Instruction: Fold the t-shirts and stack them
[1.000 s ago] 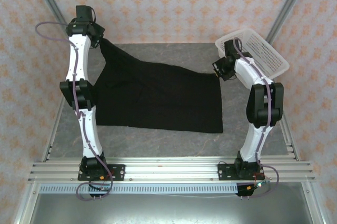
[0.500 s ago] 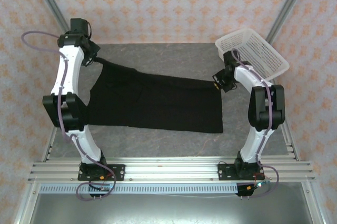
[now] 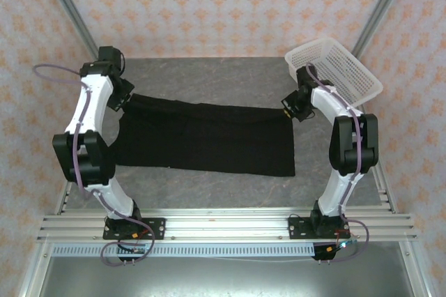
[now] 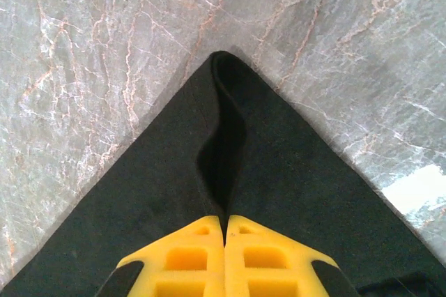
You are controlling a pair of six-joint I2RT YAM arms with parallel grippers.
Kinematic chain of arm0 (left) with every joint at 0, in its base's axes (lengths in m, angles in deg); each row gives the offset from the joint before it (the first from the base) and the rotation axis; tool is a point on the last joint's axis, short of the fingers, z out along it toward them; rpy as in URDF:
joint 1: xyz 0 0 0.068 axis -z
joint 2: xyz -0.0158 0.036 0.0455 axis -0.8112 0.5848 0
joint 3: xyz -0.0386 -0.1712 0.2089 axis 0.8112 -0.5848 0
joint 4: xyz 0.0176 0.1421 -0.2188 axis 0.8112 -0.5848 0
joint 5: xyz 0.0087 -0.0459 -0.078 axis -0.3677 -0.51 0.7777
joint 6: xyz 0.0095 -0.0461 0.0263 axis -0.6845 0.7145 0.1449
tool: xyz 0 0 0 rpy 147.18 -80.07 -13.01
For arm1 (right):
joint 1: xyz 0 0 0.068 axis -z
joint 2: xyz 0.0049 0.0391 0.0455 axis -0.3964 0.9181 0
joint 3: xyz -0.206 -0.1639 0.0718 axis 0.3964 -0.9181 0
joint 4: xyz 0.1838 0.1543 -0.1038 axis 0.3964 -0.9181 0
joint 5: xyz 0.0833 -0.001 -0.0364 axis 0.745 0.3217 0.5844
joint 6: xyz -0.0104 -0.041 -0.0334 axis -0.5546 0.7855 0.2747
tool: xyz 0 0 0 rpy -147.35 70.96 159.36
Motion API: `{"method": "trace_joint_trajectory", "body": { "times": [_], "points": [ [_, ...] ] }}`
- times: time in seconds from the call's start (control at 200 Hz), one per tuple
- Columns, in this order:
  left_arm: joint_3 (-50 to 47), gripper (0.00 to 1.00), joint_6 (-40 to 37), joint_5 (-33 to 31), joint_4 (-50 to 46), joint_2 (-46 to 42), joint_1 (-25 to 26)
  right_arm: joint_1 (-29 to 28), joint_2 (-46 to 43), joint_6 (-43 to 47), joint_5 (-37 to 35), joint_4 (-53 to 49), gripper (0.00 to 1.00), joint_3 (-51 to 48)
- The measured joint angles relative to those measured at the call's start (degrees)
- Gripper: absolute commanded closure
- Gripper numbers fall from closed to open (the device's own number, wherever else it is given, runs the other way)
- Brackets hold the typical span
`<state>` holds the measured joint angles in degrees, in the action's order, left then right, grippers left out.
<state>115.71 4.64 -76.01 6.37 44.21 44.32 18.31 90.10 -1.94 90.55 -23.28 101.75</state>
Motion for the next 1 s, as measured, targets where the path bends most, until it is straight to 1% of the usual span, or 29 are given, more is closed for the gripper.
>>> {"method": "trace_joint_trajectory", "body": {
  "times": [0.175,0.25,0.355,0.53,0.696,0.851,0.996],
  "points": [
    [-1.05,1.0,1.68,-3.23,-0.61,-10.4,0.04,0.0,-2.36,1.01,-0.52,-1.44,1.0,-0.15],
    [-3.45,1.0,2.32,-5.2,-1.03,-14.4,0.04,0.0,-3.87,1.42,-0.85,-1.79,1.0,-0.46],
    [-8.41,1.0,2.51,-6.82,-1.75,-17.7,0.04,0.0,-5.97,1.9,-0.92,-1.92,1.0,-2.27],
    [-16.22,1.0,2.45,-7.21,-2.05,-18.36,0.04,0.0,-8.55,2.25,-0.83,-1.62,1.0,-8.9],
    [-21.07,1.0,2.23,-8.0,-1.99,-18.43,0.04,0.0,-9.2,2.21,-0.33,-1.03,1.0,-15.37],
    [-25.44,1.0,1.62,-9.51,-1.84,-19.45,0.04,0.0,-9.25,2.05,0.7,0.44,1.0,-18.97],
    [-29.11,1.0,1.38,-10.64,-1.75,-21.42,0.04,0.0,-9.9,2.01,0.66,0.85,1.0,-20.2]
  ]
}}
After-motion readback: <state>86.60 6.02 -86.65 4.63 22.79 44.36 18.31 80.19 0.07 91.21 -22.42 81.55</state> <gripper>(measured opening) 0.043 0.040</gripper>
